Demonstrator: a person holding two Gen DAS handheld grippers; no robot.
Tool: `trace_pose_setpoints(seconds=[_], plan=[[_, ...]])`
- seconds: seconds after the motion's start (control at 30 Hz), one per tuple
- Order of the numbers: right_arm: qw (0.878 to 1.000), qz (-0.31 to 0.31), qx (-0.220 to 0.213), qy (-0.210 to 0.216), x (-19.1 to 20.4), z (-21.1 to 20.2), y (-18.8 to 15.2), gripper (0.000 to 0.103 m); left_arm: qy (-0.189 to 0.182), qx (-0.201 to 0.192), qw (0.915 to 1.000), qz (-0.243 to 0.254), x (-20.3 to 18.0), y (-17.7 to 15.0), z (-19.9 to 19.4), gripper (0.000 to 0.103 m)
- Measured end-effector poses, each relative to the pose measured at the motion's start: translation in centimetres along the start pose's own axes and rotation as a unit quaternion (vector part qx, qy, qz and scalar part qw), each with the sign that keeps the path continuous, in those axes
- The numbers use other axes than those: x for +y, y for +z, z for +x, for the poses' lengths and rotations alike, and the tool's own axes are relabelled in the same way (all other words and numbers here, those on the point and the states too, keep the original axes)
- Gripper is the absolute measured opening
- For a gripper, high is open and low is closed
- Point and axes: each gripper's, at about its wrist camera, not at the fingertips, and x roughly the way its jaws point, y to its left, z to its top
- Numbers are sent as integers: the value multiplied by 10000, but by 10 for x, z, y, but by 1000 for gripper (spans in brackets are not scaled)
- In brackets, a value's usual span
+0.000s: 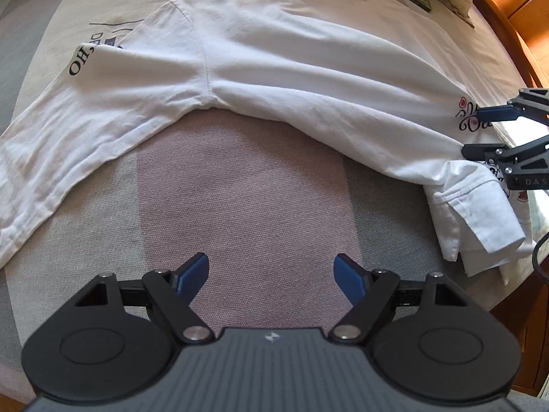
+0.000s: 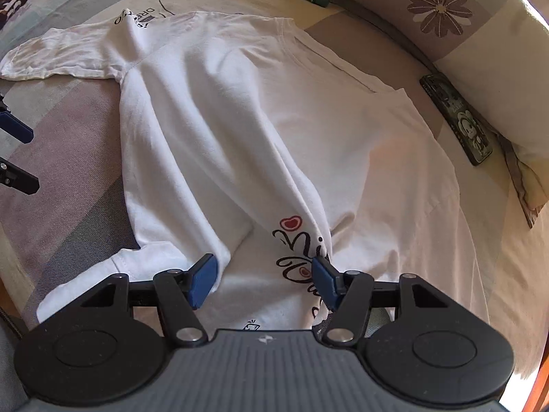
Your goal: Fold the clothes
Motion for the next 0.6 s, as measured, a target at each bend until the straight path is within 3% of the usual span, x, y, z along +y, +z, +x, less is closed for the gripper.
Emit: trace_pose_setpoints(seconds=[0.1, 0.2, 0.27, 0.4, 0.6], plan=[[9998, 192, -44, -3, -5, -9, 7, 65, 44, 1, 9998, 185, -7, 1, 2, 80], [9986, 268, -306, 324, 0, -31, 16, 65, 33, 21, 9998, 177, -9, -1, 3, 80], [9969, 142, -476, 605, 14, -42, 22, 65, 42, 55, 9999, 130, -8, -2, 5, 80], [9917, -228, -382, 1207, 58, -34, 27, 66, 91, 69, 9999, 29, -6, -3, 5, 80], [9941, -660, 313, 806, 89, 6, 15, 65, 188, 114, 9998, -19, 2, -9, 0, 80]])
